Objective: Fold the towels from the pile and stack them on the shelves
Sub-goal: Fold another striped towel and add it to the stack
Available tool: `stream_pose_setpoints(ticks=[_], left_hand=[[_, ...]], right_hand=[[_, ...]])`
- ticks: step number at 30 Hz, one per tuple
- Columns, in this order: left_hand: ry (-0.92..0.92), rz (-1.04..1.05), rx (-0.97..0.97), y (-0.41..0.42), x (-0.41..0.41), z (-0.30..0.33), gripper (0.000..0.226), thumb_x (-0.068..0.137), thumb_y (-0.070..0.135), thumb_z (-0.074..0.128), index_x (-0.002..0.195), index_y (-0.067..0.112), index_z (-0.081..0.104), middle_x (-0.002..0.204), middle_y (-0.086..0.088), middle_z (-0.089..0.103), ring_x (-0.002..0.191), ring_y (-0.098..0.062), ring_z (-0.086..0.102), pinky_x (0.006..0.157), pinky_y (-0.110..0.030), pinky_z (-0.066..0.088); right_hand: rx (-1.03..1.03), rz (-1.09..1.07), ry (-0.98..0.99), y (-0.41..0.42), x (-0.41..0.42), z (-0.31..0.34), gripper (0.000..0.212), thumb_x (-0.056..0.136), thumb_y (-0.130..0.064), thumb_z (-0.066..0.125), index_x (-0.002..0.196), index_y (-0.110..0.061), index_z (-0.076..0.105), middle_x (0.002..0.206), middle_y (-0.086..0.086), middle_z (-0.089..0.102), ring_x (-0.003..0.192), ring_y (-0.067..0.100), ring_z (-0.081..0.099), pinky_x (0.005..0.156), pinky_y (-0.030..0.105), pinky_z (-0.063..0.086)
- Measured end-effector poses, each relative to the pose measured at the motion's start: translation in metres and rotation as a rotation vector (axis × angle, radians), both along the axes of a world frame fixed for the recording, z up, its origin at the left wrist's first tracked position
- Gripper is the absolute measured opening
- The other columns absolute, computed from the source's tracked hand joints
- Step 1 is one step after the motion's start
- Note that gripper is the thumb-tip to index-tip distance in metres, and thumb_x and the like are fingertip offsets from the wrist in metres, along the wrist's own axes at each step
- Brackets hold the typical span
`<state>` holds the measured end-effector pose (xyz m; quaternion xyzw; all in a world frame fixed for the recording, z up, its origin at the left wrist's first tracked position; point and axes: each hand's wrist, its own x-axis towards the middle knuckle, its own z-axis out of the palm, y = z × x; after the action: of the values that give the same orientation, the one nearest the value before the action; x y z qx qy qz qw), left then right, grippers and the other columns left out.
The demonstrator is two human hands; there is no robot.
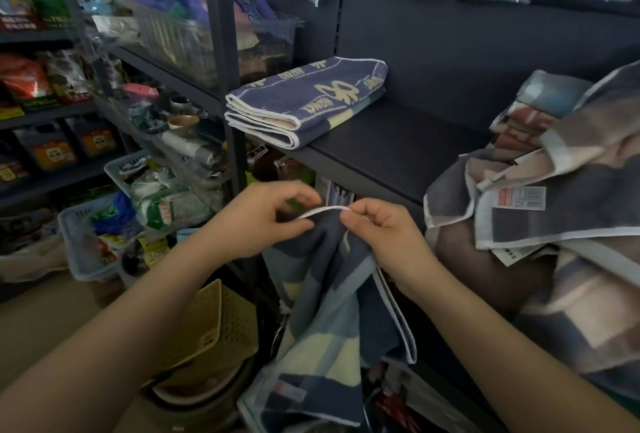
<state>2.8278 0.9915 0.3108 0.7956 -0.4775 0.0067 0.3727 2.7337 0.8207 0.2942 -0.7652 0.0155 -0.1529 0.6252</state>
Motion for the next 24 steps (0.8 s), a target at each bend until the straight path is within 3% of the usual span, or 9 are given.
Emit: stream_pose_setpoints(ticks=[5, 10, 13, 15, 19, 21, 24], left_hand=[[0.116, 0.085, -0.009, 0.012, 0.001, -0.026, 0.023, 0.089, 0.009, 0.058, 0.09, 0.032, 0.061, 0.087, 0.014, 0.066, 0.082, -0.003, 0.061, 0.07, -0.02, 0.047], [0.433, 0.137, -0.294, 0.005, -0.008, -0.031, 0.02, 0.086, 0.006, 0.06, 0.079, 0.023, 0.067, 0.07, 0.011, 0.067, 0.065, 0.001, 0.059, 0.06, -0.013, 0.045], [0.678, 0.242, -0.529, -0.008, -0.014, -0.03, 0.017, 0.088, 0.006, 0.058, 0.079, 0.018, 0.066, 0.063, 0.012, 0.066, 0.058, 0.001, 0.059, 0.053, -0.013, 0.046], [0.789, 0.316, -0.611, -0.017, -0.015, -0.029, 0.016, 0.089, 0.01, 0.057, 0.08, 0.019, 0.067, 0.07, 0.007, 0.068, 0.062, -0.002, 0.062, 0.054, -0.015, 0.048], [0.867, 0.361, -0.628, -0.027, -0.021, -0.034, 0.011, 0.086, 0.011, 0.062, 0.083, 0.019, 0.069, 0.083, -0.004, 0.07, 0.075, -0.014, 0.064, 0.063, -0.025, 0.051], [0.905, 0.32, -0.647, -0.03, -0.023, -0.034, 0.01, 0.084, 0.009, 0.062, 0.086, 0.015, 0.071, 0.078, -0.001, 0.072, 0.072, -0.012, 0.066, 0.061, -0.023, 0.052], [0.841, 0.295, -0.597, -0.03, -0.028, -0.035, 0.013, 0.086, 0.009, 0.06, 0.084, 0.014, 0.071, 0.073, 0.006, 0.072, 0.068, -0.006, 0.065, 0.06, -0.017, 0.051]], right_hand=[[0.013, -0.046, 0.024, 0.007, 0.003, -0.008, 0.022, 0.09, -0.008, 0.057, 0.069, -0.015, 0.062, 0.06, -0.003, 0.06, 0.057, 0.004, 0.054, 0.057, 0.019, 0.043], [0.177, -0.211, 0.025, 0.009, 0.003, -0.017, 0.015, 0.091, -0.011, 0.056, 0.079, -0.02, 0.06, 0.061, -0.009, 0.064, 0.058, 0.002, 0.059, 0.056, 0.018, 0.047], [0.19, -0.19, 0.014, 0.009, -0.002, -0.021, 0.011, 0.091, -0.012, 0.056, 0.081, -0.017, 0.057, 0.066, 0.011, 0.061, 0.063, 0.023, 0.055, 0.062, 0.032, 0.045], [0.138, -0.151, 0.011, 0.008, -0.005, -0.021, 0.017, 0.091, -0.013, 0.055, 0.076, -0.015, 0.061, 0.072, 0.017, 0.058, 0.068, 0.025, 0.054, 0.065, 0.036, 0.045], [0.166, 0.096, 0.023, 0.008, -0.012, -0.018, 0.018, 0.087, 0.0, 0.049, 0.092, -0.01, 0.064, 0.076, 0.002, 0.068, 0.075, 0.011, 0.065, 0.065, 0.021, 0.052], [0.018, 0.097, 0.007, 0.011, -0.013, -0.018, 0.021, 0.087, 0.009, 0.049, 0.095, -0.007, 0.061, 0.073, -0.005, 0.071, 0.075, 0.005, 0.066, 0.066, 0.016, 0.05], [-0.051, 0.021, -0.049, 0.014, -0.014, -0.016, 0.011, 0.087, -0.001, 0.058, 0.082, -0.01, 0.062, 0.061, -0.006, 0.068, 0.061, 0.004, 0.063, 0.059, 0.013, 0.046]])
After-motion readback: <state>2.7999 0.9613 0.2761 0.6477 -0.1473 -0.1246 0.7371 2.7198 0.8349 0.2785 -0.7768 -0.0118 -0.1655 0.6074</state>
